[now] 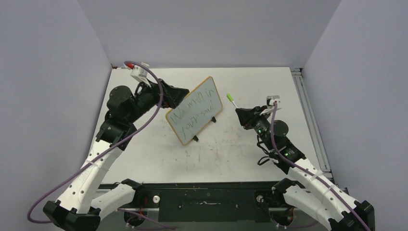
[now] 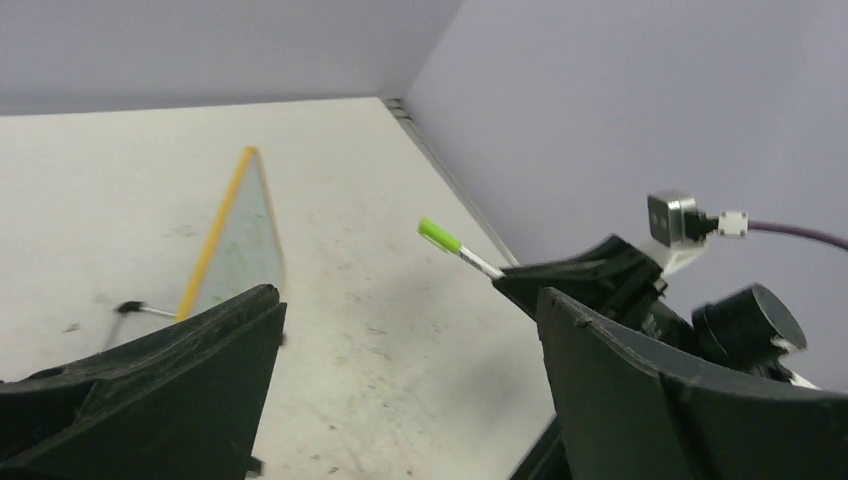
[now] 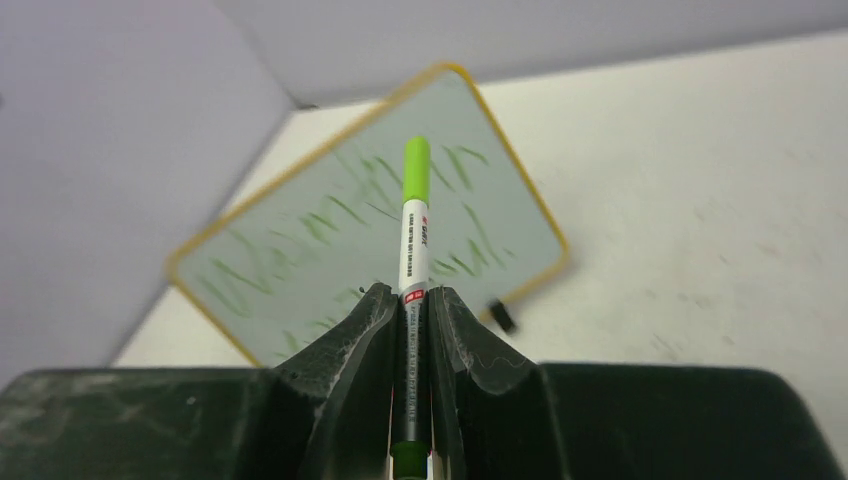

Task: Write a sentence on the whiteboard
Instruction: Place the whiteboard marker at the center of the board.

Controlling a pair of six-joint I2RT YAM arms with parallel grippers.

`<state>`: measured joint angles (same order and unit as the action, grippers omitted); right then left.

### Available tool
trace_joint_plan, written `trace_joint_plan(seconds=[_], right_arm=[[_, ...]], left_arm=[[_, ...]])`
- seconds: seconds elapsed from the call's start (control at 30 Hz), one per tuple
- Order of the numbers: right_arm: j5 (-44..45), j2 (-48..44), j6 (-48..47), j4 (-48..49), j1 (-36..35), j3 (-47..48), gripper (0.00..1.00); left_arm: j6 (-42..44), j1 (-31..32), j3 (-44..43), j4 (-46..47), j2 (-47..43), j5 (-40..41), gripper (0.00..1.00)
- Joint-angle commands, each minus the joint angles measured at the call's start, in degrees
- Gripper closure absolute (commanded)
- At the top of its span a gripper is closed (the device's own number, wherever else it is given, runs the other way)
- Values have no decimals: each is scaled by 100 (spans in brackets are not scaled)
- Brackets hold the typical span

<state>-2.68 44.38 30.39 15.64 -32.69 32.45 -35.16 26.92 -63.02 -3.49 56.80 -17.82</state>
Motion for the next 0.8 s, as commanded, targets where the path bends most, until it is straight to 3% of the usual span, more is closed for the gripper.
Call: trace_joint_plan(seconds=[0.0, 0.23, 0.57, 0.77], right_arm=[[1524, 492, -291, -1045, -24, -219, 94], [1824, 1451, -52, -567, 23, -589, 95], [1931, 2726, 152, 70, 120, -756, 93], [1919, 3060, 413, 133, 161, -772, 70]], left_arm=[[801, -1056, -423, -1252, 137, -99, 4], [1118, -3180, 72, -1426, 193, -214, 4], [2094, -3252, 1251, -1210, -550, 1731, 4], [2178, -3216, 1231, -1189, -554, 1651, 4]])
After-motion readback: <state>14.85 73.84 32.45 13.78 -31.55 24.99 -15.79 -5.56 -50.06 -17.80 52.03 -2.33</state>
